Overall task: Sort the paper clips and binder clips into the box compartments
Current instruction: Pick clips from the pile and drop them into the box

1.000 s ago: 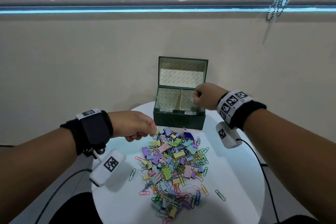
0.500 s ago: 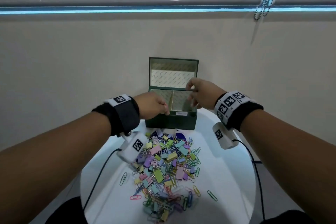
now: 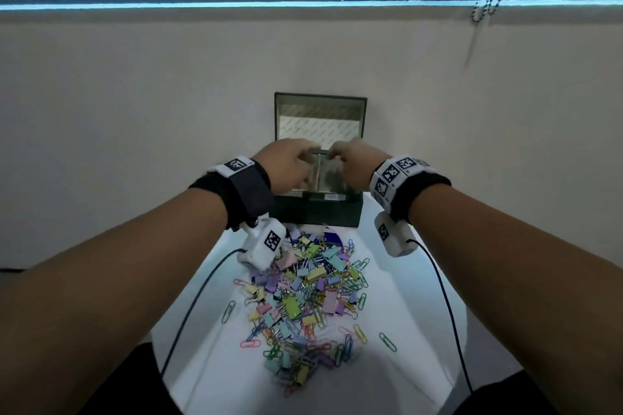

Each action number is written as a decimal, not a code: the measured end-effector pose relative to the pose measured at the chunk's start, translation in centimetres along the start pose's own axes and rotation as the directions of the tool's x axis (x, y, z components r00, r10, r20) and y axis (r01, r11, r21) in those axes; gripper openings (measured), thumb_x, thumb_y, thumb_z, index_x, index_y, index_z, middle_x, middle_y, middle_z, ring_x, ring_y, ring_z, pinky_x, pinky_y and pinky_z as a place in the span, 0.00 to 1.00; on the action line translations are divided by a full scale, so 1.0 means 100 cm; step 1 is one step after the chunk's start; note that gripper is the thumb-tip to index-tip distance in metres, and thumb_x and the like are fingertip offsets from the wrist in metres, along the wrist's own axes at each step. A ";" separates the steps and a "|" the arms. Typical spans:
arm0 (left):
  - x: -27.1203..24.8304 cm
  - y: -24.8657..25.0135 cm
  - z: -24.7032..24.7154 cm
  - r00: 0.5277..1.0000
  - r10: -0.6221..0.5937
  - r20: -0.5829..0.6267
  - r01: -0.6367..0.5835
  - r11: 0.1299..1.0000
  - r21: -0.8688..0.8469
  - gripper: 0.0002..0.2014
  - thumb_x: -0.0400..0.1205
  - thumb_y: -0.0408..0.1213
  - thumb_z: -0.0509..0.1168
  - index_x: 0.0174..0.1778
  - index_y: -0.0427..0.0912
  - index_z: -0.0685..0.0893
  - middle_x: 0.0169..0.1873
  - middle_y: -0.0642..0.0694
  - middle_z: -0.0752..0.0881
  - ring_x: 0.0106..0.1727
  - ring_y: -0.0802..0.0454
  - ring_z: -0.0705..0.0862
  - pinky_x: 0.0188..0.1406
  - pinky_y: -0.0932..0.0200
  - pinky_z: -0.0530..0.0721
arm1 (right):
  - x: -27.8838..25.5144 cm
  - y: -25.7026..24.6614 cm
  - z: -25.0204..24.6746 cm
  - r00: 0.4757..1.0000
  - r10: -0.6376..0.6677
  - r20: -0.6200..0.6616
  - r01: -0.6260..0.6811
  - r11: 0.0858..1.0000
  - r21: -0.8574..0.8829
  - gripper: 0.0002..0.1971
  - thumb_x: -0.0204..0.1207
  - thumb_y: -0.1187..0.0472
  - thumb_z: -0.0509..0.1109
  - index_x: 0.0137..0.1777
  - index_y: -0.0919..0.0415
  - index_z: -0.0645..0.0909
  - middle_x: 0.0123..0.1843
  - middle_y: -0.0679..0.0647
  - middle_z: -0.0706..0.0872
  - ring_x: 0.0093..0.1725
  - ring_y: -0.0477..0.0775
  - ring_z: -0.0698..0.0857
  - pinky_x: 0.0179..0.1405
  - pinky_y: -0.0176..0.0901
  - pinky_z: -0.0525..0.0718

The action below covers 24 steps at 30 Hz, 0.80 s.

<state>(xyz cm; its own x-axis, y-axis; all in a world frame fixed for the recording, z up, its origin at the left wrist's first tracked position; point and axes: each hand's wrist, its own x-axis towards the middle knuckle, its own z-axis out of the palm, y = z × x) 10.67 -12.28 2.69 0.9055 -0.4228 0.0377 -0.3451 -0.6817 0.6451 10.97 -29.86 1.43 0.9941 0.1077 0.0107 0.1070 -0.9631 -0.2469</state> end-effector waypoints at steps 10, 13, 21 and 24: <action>-0.167 -0.077 -0.010 0.912 -0.181 0.369 -0.130 0.725 0.676 0.23 0.81 0.63 0.62 0.69 0.59 0.79 0.55 0.60 0.82 0.50 0.59 0.79 0.53 0.61 0.79 | -0.115 0.047 0.042 0.947 -0.171 0.271 0.206 0.973 -0.106 0.14 0.81 0.52 0.70 0.65 0.41 0.82 0.63 0.39 0.81 0.57 0.44 0.83 0.61 0.41 0.80; -0.174 -0.088 0.007 0.923 -0.162 0.349 -0.111 0.757 0.644 0.22 0.80 0.64 0.62 0.60 0.52 0.84 0.48 0.56 0.80 0.46 0.55 0.81 0.52 0.52 0.83 | -0.124 0.049 0.064 0.943 -0.171 0.284 0.215 0.968 -0.130 0.23 0.83 0.54 0.67 0.77 0.40 0.75 0.72 0.42 0.77 0.69 0.50 0.78 0.71 0.47 0.76; -0.164 -0.086 0.027 0.965 -0.125 0.229 -0.042 0.793 0.607 0.14 0.85 0.39 0.58 0.61 0.55 0.84 0.53 0.55 0.86 0.54 0.52 0.83 0.56 0.55 0.81 | -0.119 0.036 0.070 0.967 -0.066 0.246 0.103 0.984 -0.142 0.03 0.79 0.56 0.67 0.48 0.49 0.83 0.49 0.45 0.86 0.50 0.51 0.84 0.55 0.46 0.83; -0.165 -0.087 0.027 0.968 -0.146 0.206 -0.005 0.804 0.594 0.18 0.85 0.36 0.56 0.67 0.58 0.78 0.50 0.55 0.83 0.49 0.52 0.80 0.48 0.56 0.78 | -0.121 0.034 0.069 0.959 -0.014 0.284 0.055 0.989 -0.134 0.02 0.76 0.57 0.66 0.44 0.50 0.80 0.45 0.46 0.86 0.47 0.51 0.83 0.52 0.44 0.83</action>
<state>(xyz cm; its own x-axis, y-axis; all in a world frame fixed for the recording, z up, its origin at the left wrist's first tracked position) -1.93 -1.02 -5.60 0.8757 -0.4324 -0.2150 -0.4290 -0.9010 0.0651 -0.81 -32.69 -6.25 0.9471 0.1870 -0.2609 0.1623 -0.9802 -0.1137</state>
